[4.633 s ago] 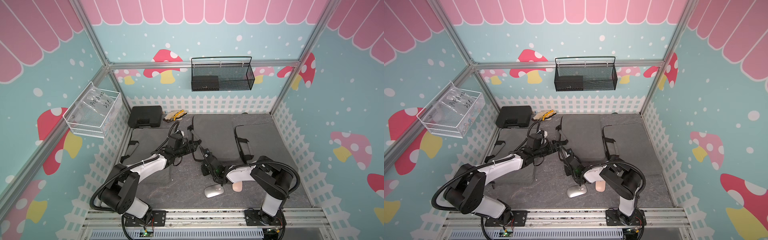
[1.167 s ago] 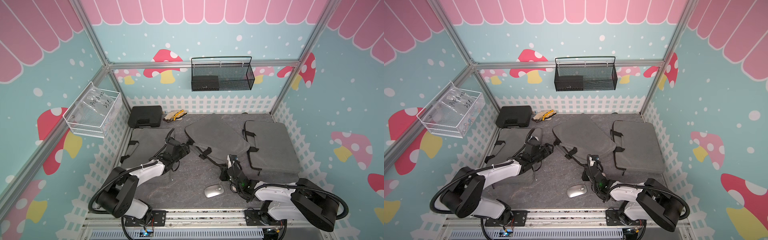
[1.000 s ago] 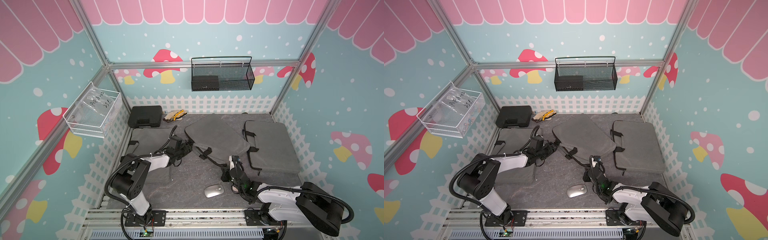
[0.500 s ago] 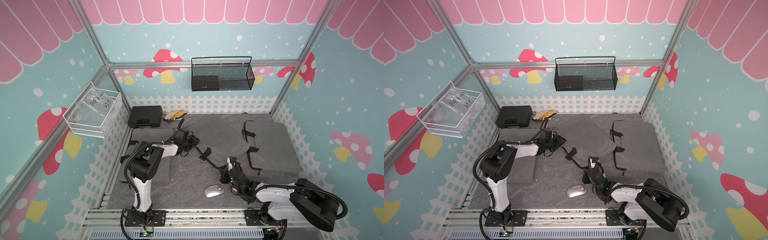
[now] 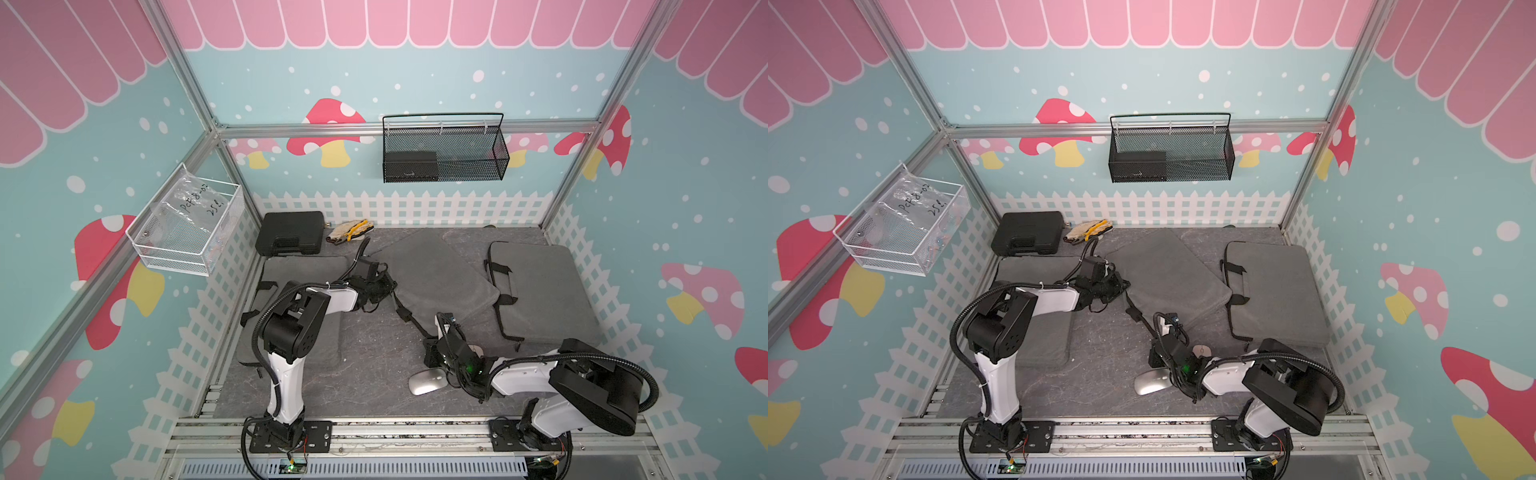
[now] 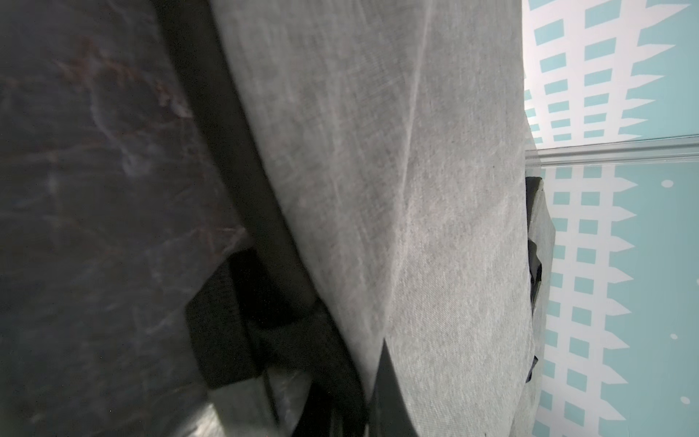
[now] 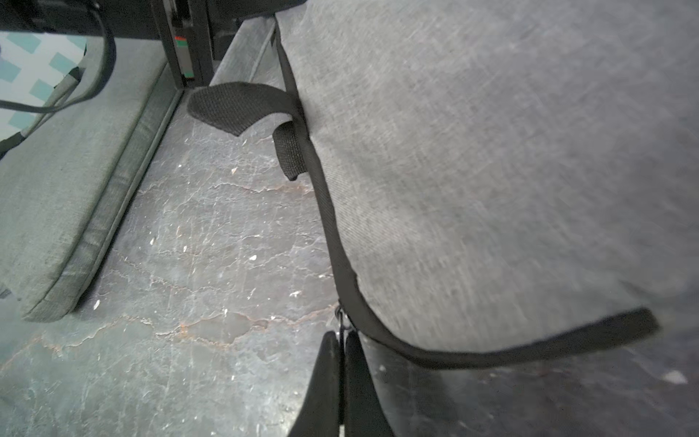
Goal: Put the mouse into the laptop bag
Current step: Unzip the zipper on the zippered laptop bag.
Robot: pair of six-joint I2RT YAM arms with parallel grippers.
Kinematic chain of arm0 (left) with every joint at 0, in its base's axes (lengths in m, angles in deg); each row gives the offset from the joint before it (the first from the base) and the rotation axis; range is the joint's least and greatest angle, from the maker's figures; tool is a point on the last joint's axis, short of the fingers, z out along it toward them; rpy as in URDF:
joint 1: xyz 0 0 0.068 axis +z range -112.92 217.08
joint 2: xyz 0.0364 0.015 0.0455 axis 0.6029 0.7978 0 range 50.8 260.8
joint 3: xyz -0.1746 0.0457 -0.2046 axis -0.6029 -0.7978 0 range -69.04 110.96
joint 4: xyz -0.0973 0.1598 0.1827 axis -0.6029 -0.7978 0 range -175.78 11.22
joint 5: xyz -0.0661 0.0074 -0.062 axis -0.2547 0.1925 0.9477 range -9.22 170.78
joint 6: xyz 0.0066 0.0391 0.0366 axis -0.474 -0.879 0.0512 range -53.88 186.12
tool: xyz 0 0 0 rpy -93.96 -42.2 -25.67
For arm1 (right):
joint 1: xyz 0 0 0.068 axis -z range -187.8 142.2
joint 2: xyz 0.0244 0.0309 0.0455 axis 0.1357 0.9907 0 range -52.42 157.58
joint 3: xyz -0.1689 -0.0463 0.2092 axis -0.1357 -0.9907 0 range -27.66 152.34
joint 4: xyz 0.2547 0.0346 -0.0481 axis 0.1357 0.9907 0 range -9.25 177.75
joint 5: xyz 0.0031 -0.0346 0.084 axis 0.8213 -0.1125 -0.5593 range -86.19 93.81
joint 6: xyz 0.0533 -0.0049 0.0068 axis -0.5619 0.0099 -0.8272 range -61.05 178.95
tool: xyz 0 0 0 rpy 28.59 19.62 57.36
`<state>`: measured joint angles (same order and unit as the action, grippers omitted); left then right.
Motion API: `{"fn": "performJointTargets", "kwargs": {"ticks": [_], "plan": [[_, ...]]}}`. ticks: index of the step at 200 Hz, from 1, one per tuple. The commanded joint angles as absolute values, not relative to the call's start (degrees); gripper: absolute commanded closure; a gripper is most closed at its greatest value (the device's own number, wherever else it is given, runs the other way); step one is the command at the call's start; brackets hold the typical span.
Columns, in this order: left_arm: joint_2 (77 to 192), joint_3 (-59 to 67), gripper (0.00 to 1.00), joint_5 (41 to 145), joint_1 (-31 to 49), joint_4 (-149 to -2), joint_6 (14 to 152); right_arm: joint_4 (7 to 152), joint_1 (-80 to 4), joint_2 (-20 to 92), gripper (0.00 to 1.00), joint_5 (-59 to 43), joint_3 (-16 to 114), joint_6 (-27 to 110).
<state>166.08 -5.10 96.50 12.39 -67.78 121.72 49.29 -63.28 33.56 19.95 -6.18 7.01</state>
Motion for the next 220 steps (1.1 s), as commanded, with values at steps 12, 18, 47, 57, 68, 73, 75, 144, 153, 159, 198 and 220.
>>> {"fn": "performJointTargets", "kwargs": {"ticks": [12, 18, 47, 57, 68, 73, 75, 144, 153, 159, 198, 220], "plan": [[162.7, -7.8, 1.0, 94.8, 10.0, -67.3, 122.8, 47.5, -64.9, 37.9, 1.0, 20.3, -1.8, 6.3], [161.3, -9.1, 1.0, 93.5, 9.6, -67.0, 123.4, 47.5, -64.8, 38.4, 1.0, 20.9, -1.4, 6.2], [148.7, -20.4, 1.0, 80.6, 5.9, -67.5, 127.7, 47.7, -62.1, 39.8, 1.0, 20.8, -1.3, 6.6], [144.8, -22.1, 1.0, 75.9, 3.7, -70.4, 127.9, 48.0, -61.3, 39.2, 1.0, 21.5, -1.7, 6.9], [141.0, -21.9, 1.0, 71.2, 1.2, -76.3, 127.9, 48.5, -60.5, 38.4, 1.0, 22.3, -2.2, 7.1], [139.7, -21.5, 1.0, 69.2, 0.1, -79.2, 128.1, 48.7, -60.1, 38.1, 1.0, 22.6, -2.4, 7.3], [139.1, -21.4, 1.0, 68.4, -0.4, -80.2, 128.3, 48.9, -60.0, 38.0, 1.0, 22.6, -2.4, 7.4], [135.6, -19.8, 0.98, 61.0, -3.4, -90.6, 131.1, 52.6, -55.9, 34.1, 1.0, 25.3, -3.8, 9.6], [136.6, -18.7, 0.9, 61.0, -3.4, -92.1, 131.2, 52.5, -55.5, 33.6, 1.0, 25.6, -4.3, 9.8], [137.3, -18.0, 0.87, 61.1, -3.3, -93.1, 131.3, 52.5, -55.3, 33.5, 1.0, 25.7, -4.5, 10.0], [141.5, -13.8, 0.55, 65.3, -1.5, -97.1, 130.8, 52.5, -54.0, 33.8, 1.0, 24.8, -4.6, 11.3], [143.7, -11.4, 0.36, 68.3, 0.7, -98.9, 129.6, 52.5, -53.3, 33.7, 1.0, 24.9, -5.1, 11.8]]}}
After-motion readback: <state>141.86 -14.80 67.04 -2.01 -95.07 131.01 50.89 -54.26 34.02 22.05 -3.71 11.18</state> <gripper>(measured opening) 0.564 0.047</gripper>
